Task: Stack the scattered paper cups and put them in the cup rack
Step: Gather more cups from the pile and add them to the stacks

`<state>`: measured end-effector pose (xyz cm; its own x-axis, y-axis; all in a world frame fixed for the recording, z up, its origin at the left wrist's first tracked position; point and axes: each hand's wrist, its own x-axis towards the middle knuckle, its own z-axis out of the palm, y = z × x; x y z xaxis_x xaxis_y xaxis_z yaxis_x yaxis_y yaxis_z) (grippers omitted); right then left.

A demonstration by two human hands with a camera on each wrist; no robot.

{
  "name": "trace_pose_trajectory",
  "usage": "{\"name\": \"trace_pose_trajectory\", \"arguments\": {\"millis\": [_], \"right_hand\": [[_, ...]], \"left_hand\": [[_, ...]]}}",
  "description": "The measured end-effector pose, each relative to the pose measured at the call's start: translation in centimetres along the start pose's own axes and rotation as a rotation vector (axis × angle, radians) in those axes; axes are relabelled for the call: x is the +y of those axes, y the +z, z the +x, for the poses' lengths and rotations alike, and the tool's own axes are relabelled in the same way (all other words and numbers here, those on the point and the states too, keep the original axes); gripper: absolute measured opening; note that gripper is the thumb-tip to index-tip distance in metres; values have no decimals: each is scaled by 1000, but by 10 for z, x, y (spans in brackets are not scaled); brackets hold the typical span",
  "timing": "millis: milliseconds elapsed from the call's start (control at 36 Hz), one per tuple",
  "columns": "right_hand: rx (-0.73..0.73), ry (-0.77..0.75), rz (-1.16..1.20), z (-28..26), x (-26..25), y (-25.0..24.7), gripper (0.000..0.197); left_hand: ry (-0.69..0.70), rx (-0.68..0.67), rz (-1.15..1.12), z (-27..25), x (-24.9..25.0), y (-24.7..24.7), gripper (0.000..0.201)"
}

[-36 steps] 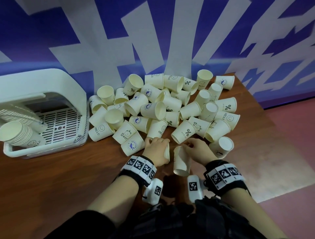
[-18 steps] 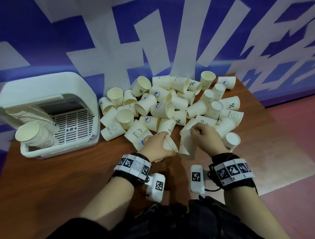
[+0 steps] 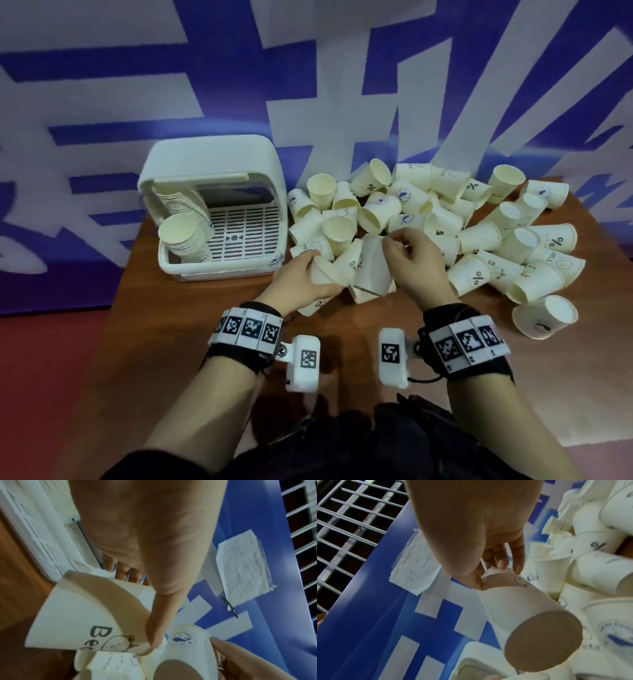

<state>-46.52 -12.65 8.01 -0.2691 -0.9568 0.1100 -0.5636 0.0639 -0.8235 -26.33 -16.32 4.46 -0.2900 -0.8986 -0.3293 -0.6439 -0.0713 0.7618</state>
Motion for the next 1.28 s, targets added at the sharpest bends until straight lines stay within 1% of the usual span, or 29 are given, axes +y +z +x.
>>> {"name": "trace_pose_trajectory", "arguments": {"millis": [83, 167, 194, 250, 333, 417, 528, 611, 722, 833, 917, 972, 1139, 1278], "right_hand": [[-41, -22, 29, 1, -16, 21, 13], [-64, -51, 48, 2, -32, 44, 13], [-63, -60, 62, 3, -38, 52, 13], [-57, -77, 87, 3, -50, 67, 13], [-63, -88, 124, 3, -65, 90, 13], [-72, -92, 165, 3, -80, 111, 11], [-88, -144, 155, 6, -100, 133, 11], [-73, -190, 157, 7, -116, 145, 12], [-60, -246, 187, 7, -134, 158, 12], [-41, -281, 199, 8, -149, 169, 10], [-18, -296, 212, 11, -158, 175, 9], [-9, -301, 220, 14, -162, 180, 9], [6, -346, 226, 24, -174, 193, 9], [14, -389, 236, 30, -182, 205, 8]], "left_hand": [[-43, 46, -53, -7, -19, -22, 81], [-57, 103, -104, -15, -36, -44, 62], [-57, 122, -123, -18, -41, -51, 60], [-55, 150, -162, -24, -50, -66, 63], [-44, 194, -192, -32, -65, -85, 77], [-38, 225, -200, -37, -78, -104, 80], [-31, 276, -235, -41, -92, -126, 75], [-14, 325, -258, -43, -101, -141, 71], [7, 393, -303, -45, -108, -161, 73], [65, 455, -341, -42, -113, -180, 65], [103, 502, -357, -40, -117, -191, 72], [121, 531, -373, -38, -120, -198, 74], [147, 587, -417, -27, -126, -212, 71], [165, 590, -466, -11, -131, -220, 68]]}}
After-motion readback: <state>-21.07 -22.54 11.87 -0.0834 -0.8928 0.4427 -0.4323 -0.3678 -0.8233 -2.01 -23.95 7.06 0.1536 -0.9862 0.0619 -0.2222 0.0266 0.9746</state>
